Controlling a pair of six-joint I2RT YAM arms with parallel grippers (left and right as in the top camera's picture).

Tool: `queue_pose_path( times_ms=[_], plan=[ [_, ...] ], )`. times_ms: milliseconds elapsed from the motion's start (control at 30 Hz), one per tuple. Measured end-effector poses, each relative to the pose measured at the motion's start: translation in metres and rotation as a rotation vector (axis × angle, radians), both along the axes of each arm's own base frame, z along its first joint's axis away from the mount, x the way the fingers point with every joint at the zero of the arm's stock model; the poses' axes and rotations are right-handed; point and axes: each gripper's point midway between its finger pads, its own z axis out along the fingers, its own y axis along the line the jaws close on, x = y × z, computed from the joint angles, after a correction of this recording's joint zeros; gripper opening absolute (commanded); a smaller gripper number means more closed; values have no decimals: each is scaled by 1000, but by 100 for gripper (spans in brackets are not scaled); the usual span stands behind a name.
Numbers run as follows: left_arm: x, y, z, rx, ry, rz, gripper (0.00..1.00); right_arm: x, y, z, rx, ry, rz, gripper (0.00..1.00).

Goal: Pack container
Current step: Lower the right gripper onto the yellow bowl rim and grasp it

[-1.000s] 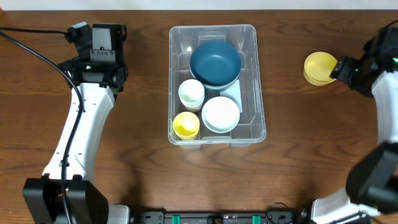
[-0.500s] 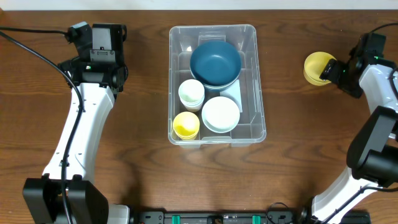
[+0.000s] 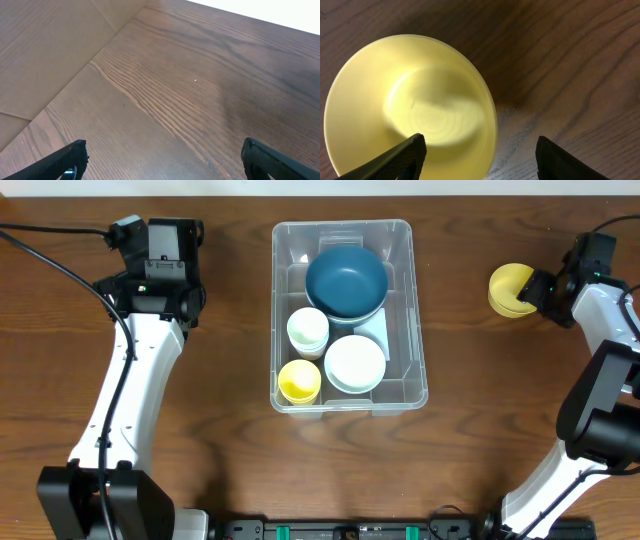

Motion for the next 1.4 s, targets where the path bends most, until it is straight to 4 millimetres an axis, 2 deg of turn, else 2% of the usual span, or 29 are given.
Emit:
queue_pose_path(
  times_ms=[100, 433, 633, 800, 967, 1100, 1300, 1400],
  plan=[
    [0, 0, 0, 0, 0, 0, 98, 2, 0, 0, -1, -6, -1, 65],
    [0, 0, 0, 0, 0, 0, 98, 4, -1, -14, 6, 5, -2, 63],
    [0, 0, 0, 0, 0, 0, 98, 7, -2, -15, 5, -7, -5, 42],
    [0, 0, 0, 0, 0, 0, 98, 6, -1, -16, 9, -3, -11, 38],
    [0, 0, 0, 0, 1, 0, 98, 5, -1, -17, 10, 4, -9, 23],
    [0, 0, 0, 0, 0, 0, 98, 3, 0, -18, 14, 11, -11, 21],
    [0, 0, 0, 0, 0, 0, 98, 1, 0, -19, 18, 23, -11, 11],
    [0, 0, 0, 0, 0, 0, 98, 0, 1, -19, 17, 26, -8, 1]
  ],
)
